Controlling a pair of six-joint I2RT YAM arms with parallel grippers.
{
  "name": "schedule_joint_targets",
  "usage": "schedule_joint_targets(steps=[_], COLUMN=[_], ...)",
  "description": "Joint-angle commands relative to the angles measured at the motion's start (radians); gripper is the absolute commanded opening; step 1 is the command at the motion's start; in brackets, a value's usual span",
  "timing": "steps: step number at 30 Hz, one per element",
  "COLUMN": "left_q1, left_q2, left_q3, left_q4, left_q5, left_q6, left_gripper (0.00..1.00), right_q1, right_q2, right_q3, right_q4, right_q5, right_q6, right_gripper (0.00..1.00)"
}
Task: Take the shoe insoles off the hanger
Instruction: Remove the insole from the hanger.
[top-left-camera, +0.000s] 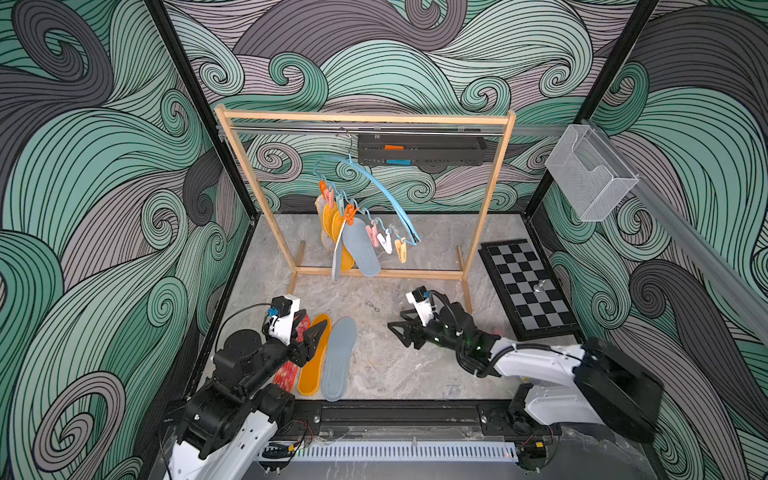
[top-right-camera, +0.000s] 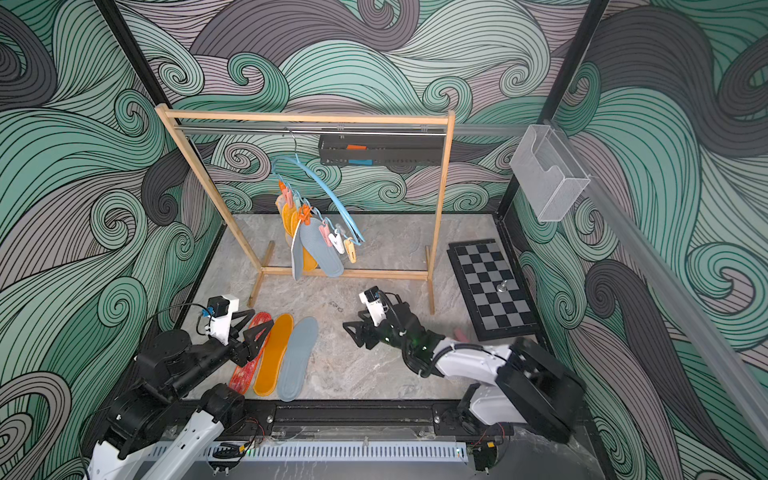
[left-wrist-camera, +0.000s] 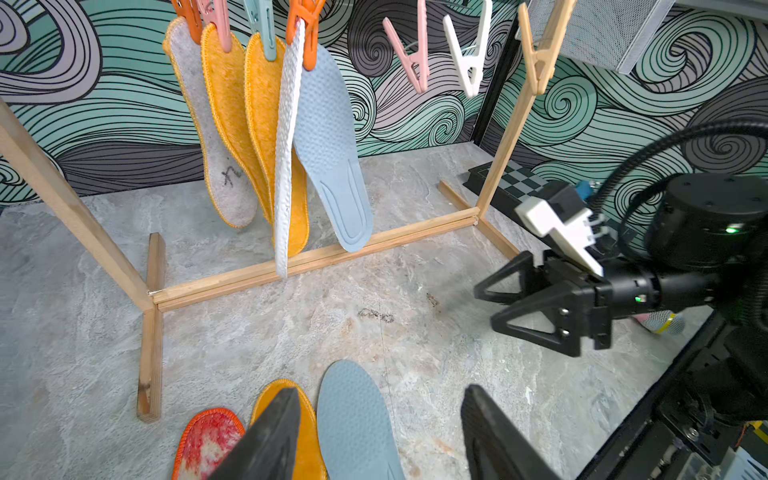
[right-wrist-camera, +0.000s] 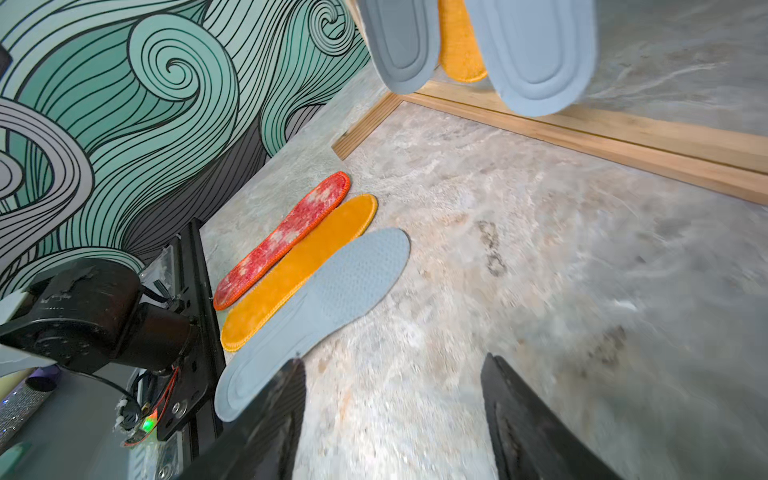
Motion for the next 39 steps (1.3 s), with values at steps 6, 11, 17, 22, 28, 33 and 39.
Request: schedule_joint_targets(steps=[6,11,17,22,28,33,39], left_q1=[-0.007,-0.006,-0.015,-0.019,-0.025,-0.028,-0.028], left_q2=[0.006,-0.004,0.010,0.008,0.014,0.021,0.019], left_q3=[0.004,0.001,0.001,0.001,0.000,-0.001,0.000], left_q4=[-0.005,-0.004,-0.005,-0.002,-0.002,-0.001,-0.002], left_q5=[-0.008,-0.012,-0.003,0.003,0.003,0.006,0.001], left_q6=[0.009,0.008,0.009,0.009,0.009,0.008,0.009], left_gripper=[0.63,0.63,0.63,0.63,0.63,0.63,0.63], right_q1=[0.000,-0.006,-0.012,-0.023,-0.026,-0.028,-0.045], right_q2=[0.452,0.634,0.754,0.857,0.925,0.975,0.996], right_q3=[0.290,0.461,0.650,0.803,0.902,0.979,1.001], right_q4=[0.573,0.672,0.647,0.617,0.559,0.541,0.551], right_q5=[-0.037,-0.008,0.055,0.092,0.175,0.183,0.162], right_q6=[0.069,0.011,-0.077,-0.088,-0.108,-0.097,-0.074], right_gripper=[0.74,0.80,0.90,0.93,0.91,0.82,0.51])
